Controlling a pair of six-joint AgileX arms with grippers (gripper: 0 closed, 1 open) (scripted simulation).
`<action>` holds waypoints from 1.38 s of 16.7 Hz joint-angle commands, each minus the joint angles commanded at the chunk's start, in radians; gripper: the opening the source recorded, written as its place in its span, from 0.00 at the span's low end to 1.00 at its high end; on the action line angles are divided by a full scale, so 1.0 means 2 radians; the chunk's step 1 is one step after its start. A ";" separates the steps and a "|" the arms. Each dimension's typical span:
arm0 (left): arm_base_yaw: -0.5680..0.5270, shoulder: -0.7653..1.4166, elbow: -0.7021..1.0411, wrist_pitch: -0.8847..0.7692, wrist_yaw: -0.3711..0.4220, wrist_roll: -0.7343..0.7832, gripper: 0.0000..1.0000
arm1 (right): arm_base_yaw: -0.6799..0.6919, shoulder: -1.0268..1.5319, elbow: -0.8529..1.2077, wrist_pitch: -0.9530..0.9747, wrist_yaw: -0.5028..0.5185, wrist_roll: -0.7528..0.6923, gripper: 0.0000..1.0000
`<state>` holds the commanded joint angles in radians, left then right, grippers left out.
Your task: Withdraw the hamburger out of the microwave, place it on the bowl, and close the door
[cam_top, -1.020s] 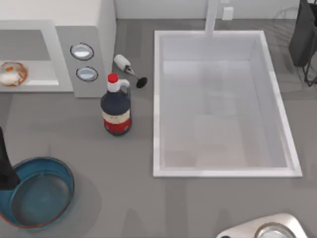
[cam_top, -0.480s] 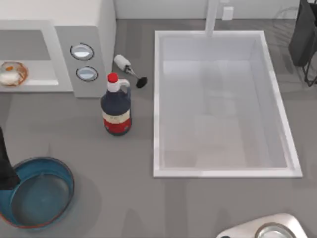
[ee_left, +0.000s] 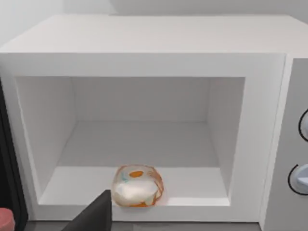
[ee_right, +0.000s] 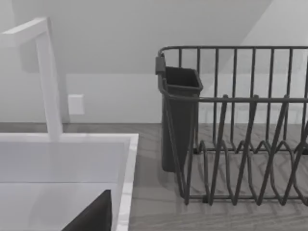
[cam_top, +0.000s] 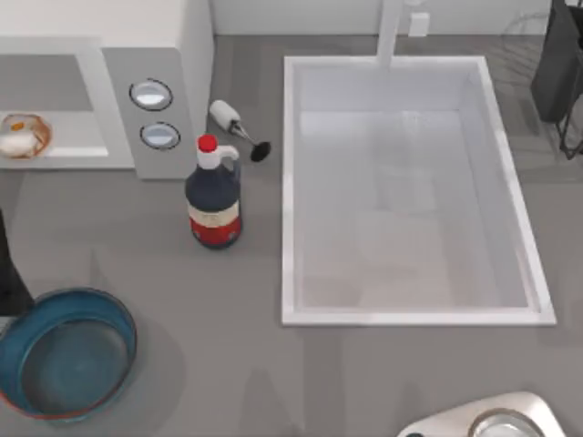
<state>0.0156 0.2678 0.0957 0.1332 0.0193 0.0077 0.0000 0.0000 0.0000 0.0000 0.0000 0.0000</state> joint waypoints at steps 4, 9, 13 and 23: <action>0.009 0.161 0.057 0.080 0.012 0.005 1.00 | 0.000 0.000 0.000 0.000 0.000 0.000 1.00; 0.024 0.408 0.146 0.203 0.029 0.012 1.00 | 0.000 0.000 0.000 0.000 0.000 0.000 1.00; 0.036 0.617 0.220 0.307 0.044 0.018 1.00 | 0.000 0.000 0.000 0.000 0.000 0.000 1.00; 0.060 1.026 0.367 0.511 0.074 0.029 1.00 | 0.000 0.000 0.000 0.000 0.000 0.000 1.00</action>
<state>0.1351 2.3203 0.8294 1.1544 0.1673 0.0663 0.0000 0.0000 0.0000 0.0000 0.0000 0.0000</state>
